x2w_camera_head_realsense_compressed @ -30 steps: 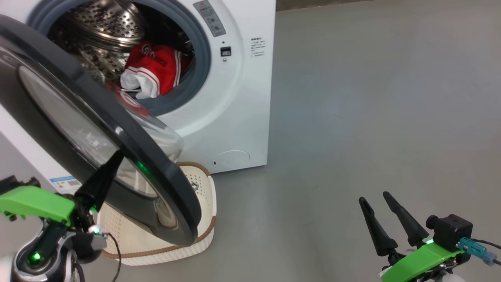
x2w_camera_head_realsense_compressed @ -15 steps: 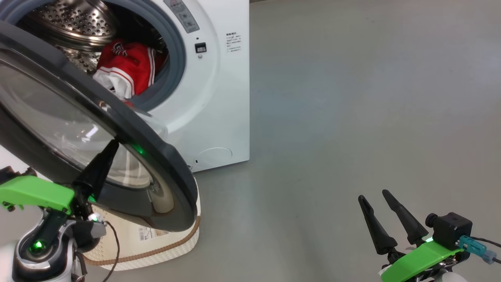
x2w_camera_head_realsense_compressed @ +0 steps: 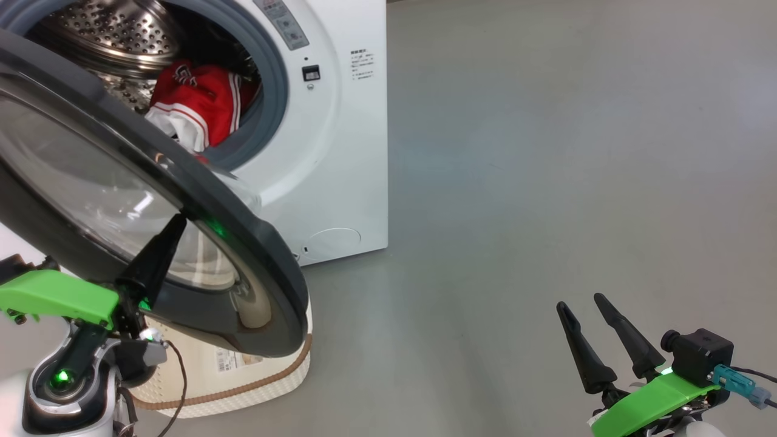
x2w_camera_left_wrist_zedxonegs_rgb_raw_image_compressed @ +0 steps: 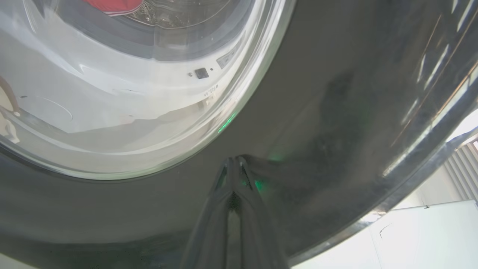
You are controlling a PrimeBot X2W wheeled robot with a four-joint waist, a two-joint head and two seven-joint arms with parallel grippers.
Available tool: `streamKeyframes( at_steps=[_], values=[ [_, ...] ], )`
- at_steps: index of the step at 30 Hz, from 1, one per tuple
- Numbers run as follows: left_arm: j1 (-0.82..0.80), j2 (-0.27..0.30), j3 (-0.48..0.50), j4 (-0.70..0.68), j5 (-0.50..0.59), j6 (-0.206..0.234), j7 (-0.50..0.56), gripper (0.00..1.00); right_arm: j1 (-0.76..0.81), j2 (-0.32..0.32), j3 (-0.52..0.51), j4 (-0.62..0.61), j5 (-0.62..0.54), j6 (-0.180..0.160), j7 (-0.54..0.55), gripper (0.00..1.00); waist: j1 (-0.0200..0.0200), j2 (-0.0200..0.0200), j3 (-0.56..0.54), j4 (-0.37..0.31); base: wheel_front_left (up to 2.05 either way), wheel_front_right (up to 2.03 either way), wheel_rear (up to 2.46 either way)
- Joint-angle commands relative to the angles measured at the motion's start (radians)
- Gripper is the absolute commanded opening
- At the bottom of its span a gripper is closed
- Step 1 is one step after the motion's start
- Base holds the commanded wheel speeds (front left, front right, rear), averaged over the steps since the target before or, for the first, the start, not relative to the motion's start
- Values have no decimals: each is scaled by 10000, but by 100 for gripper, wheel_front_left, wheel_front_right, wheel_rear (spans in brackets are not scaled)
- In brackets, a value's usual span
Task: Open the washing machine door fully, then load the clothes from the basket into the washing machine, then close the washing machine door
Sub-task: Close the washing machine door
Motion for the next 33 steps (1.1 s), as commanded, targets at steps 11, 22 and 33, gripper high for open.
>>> streamKeyframes(
  at_steps=[11,22,33],
  values=[
    [-227,551,102,-445,554,-613,-21,0,-306,-119,48,-229,-4,16,-48,100,0,0,-169,444,0,0,0],
    [865,1095,-77,-1359,2146,-1630,-978,100,-154,-92,-48,-295,-58,16,-48,100,0,0,-316,742,0,0,0],
    [1959,1208,-152,-1274,4391,-2595,-3483,100,-134,-182,-44,-303,-50,16,-48,100,0,0,-432,1002,0,0,0]
  ],
)
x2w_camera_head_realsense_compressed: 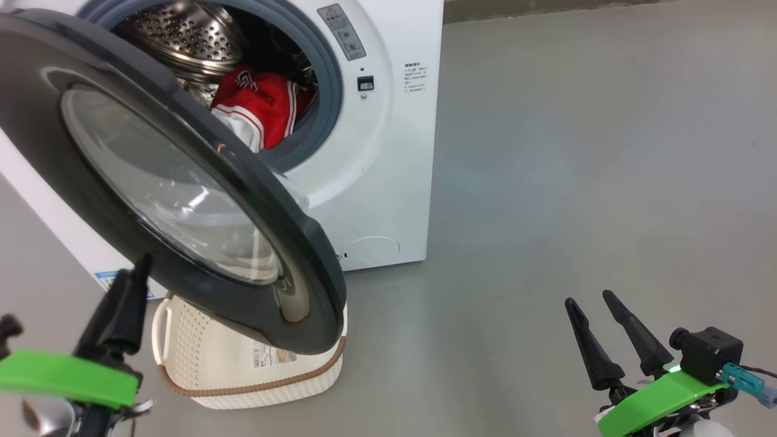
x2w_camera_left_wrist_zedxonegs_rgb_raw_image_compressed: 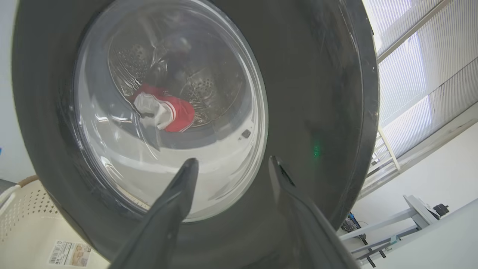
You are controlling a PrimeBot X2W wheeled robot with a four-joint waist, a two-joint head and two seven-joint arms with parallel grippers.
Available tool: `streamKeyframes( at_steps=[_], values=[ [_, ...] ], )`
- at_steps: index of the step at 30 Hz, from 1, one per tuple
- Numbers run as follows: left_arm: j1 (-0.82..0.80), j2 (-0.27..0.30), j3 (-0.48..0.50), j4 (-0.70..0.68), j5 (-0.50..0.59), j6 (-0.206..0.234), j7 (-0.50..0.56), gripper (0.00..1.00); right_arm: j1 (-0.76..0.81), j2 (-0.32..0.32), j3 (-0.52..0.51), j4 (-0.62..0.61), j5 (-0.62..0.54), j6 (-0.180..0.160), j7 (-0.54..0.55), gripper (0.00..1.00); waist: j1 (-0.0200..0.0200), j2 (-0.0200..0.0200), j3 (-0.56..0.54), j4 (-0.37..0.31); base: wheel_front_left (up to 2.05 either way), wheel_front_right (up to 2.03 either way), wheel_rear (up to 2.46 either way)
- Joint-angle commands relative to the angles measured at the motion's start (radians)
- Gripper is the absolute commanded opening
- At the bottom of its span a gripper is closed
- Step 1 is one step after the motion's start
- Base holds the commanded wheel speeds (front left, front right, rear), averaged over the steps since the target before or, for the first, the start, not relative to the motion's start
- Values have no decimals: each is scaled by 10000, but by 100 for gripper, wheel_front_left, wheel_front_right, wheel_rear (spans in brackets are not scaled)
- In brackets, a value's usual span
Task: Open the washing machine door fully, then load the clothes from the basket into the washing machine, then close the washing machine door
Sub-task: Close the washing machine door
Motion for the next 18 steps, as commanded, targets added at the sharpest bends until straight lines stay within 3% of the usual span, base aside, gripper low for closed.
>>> streamKeyframes(
  at_steps=[1,9,18],
  values=[
    [-64,296,471,-89,512,-229,-698,100,-148,-170,185,-267,-36,16,-48,100,0,0,-36,51,0,0,0],
    [529,268,207,323,1700,-402,-2395,100,-120,-247,211,-277,-34,16,-48,100,0,0,-68,126,0,0,0],
    [1103,682,-443,930,3304,-465,-4232,100,-66,-306,155,-305,-32,16,-48,100,0,0,-62,219,0,0,0]
  ],
)
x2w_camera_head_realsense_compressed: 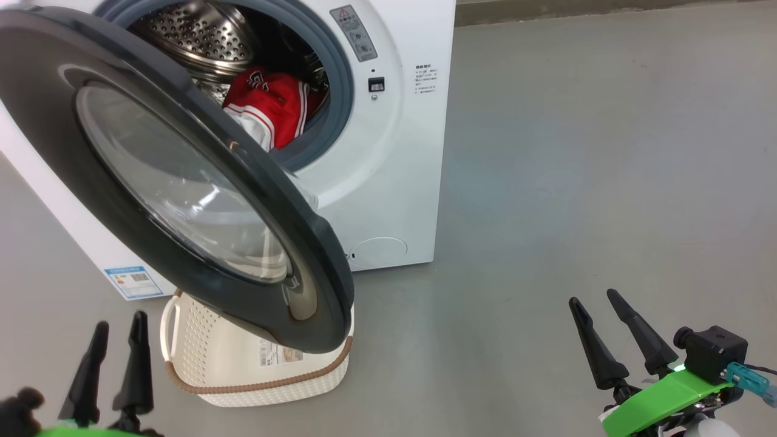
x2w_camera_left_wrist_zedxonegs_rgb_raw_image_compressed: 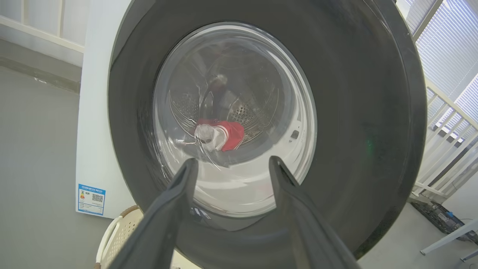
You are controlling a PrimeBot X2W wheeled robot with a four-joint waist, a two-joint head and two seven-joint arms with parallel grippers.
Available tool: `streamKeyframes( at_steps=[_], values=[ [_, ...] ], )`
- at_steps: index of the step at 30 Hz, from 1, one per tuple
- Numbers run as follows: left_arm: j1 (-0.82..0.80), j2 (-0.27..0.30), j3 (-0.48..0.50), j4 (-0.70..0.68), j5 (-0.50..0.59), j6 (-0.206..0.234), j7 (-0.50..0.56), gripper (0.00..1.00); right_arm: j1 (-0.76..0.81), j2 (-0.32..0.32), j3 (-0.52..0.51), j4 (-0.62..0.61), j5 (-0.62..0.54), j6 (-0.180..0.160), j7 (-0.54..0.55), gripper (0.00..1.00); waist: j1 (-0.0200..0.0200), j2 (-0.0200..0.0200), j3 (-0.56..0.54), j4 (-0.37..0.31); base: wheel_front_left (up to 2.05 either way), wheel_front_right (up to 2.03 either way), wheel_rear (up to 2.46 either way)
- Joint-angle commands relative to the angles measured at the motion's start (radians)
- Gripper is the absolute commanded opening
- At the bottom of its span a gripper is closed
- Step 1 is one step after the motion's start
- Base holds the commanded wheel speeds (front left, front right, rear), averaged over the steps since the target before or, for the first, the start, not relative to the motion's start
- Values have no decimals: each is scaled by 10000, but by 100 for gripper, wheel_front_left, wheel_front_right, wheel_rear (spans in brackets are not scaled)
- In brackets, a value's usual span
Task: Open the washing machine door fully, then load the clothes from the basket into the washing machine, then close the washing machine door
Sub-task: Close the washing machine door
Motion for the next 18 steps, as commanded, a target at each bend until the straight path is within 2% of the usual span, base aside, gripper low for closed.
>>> streamKeyframes(
  at_steps=[1,8,18],
  values=[
    [-118,319,270,-105,417,-60,-332,100,-69,-148,154,-265,-34,16,-48,100,0,0,-11,3,0,0,0],
    [212,68,201,223,1841,244,-1016,100,-49,-128,104,-301,-54,16,-48,100,0,0,-19,36,0,0,0],
    [254,-644,754,6,3225,156,-1087,100,-5,-163,52,-331,-105,16,-48,100,0,0,-27,170,0,0,0]
  ],
)
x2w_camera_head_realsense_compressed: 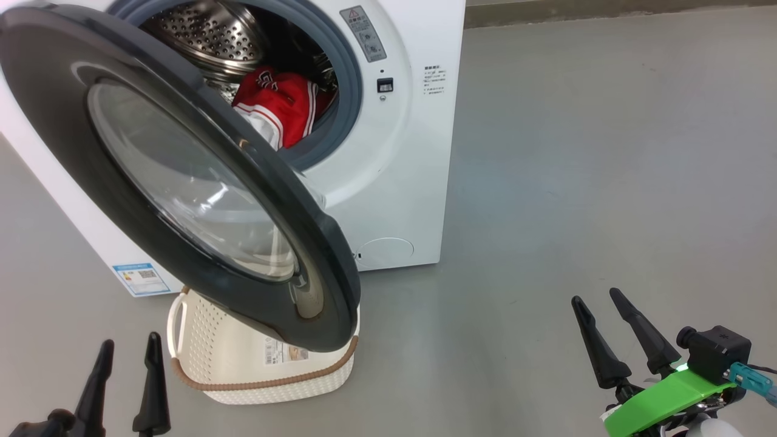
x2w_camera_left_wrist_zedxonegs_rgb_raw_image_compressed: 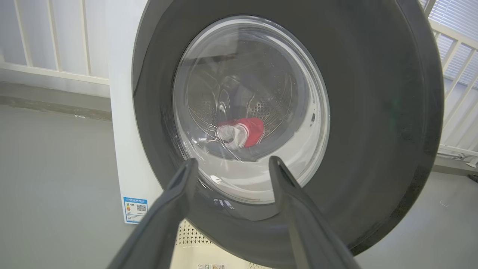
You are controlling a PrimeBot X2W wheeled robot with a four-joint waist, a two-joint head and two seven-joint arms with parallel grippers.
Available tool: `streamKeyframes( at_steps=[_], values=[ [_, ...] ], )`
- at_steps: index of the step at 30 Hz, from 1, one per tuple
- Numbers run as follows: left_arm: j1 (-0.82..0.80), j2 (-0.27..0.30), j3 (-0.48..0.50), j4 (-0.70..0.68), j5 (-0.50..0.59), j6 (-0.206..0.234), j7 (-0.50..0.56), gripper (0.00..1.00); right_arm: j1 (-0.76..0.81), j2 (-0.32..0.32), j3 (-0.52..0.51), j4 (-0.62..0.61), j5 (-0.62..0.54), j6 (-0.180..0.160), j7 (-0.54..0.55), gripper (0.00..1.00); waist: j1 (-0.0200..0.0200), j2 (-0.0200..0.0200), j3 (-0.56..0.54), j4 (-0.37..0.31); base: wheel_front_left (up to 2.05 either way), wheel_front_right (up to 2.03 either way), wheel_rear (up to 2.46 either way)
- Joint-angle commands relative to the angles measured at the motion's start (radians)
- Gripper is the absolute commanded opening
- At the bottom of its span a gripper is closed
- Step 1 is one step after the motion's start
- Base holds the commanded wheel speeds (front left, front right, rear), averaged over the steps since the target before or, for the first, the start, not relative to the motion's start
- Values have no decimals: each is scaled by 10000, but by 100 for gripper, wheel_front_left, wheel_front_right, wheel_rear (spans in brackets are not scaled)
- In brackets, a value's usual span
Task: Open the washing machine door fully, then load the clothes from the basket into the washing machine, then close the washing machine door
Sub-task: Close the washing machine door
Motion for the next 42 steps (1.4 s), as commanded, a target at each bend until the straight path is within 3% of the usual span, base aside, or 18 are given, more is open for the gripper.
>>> streamKeyframes(
  at_steps=[1,17,42],
  values=[
    [-224,49,496,-332,275,-65,-90,100,-33,-169,134,-267,-101,16,-48,100,0,0,6,20,0,0,0],
    [-66,-458,942,-352,1109,-280,-92,100,-34,-222,187,-252,-106,16,-48,100,0,0,-25,30,0,0,0],
    [-49,-599,892,-365,1135,-300,-93,100,-56,-221,163,-225,-100,16,-48,100,0,0,-81,124,0,0,0]
  ],
)
